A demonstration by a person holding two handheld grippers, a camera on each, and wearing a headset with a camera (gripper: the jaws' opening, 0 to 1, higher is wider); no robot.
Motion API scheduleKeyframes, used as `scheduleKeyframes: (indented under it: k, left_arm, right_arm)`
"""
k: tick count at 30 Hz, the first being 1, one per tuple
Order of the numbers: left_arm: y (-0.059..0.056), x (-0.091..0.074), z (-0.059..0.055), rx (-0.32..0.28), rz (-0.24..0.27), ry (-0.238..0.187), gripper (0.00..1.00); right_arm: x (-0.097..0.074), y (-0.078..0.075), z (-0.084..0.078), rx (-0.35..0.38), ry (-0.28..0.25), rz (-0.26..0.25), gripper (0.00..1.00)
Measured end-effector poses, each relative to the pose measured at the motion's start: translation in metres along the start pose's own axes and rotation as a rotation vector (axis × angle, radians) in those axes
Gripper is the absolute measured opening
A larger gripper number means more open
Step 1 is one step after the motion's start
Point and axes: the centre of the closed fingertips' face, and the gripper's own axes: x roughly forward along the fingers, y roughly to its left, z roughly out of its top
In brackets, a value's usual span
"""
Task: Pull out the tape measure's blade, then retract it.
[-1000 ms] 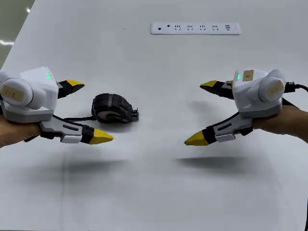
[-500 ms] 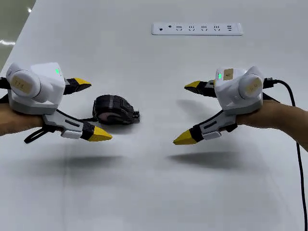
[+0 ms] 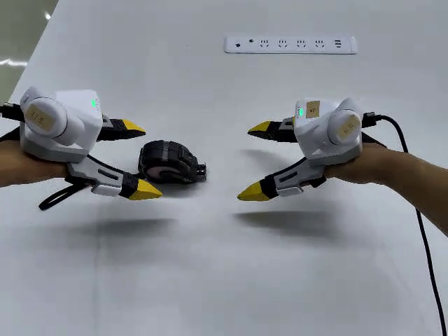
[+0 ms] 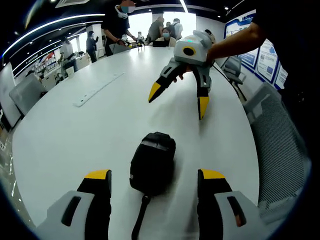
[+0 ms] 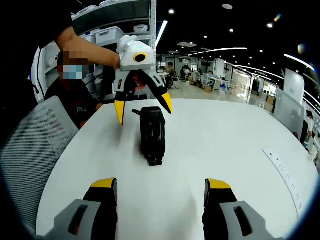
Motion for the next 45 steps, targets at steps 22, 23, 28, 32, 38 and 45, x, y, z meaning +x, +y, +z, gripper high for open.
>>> scheduleKeyframes:
  k: [22,23,28,32,38,45]
  left_arm:
    - [0.001,0.007,-0.007,0.111,-0.066,0.081,0.32]
    - [0.002,0.008,-0.007,0.114,-0.065,0.083,0.32]
    - [0.005,0.009,-0.008,0.130,-0.069,0.095,0.27]
    - [0.006,0.010,-0.009,0.120,-0.068,0.087,0.26]
    - [0.005,0.010,-0.010,0.173,-0.057,0.091,0.25]
    - [0.005,0.010,-0.010,0.161,-0.067,0.089,0.25]
  right_arm:
    - [0.040,0.009,0.011,-0.145,0.037,0.081,0.34]
    - [0.042,0.009,0.011,-0.146,0.039,0.083,0.32]
    - [0.049,0.012,0.012,-0.148,0.049,0.094,0.27]
    - [0.055,0.011,0.011,-0.149,0.060,0.091,0.24]
    - [0.062,0.006,0.009,-0.150,0.070,0.081,0.18]
    - [0.067,0.005,0.009,-0.138,0.075,0.082,0.14]
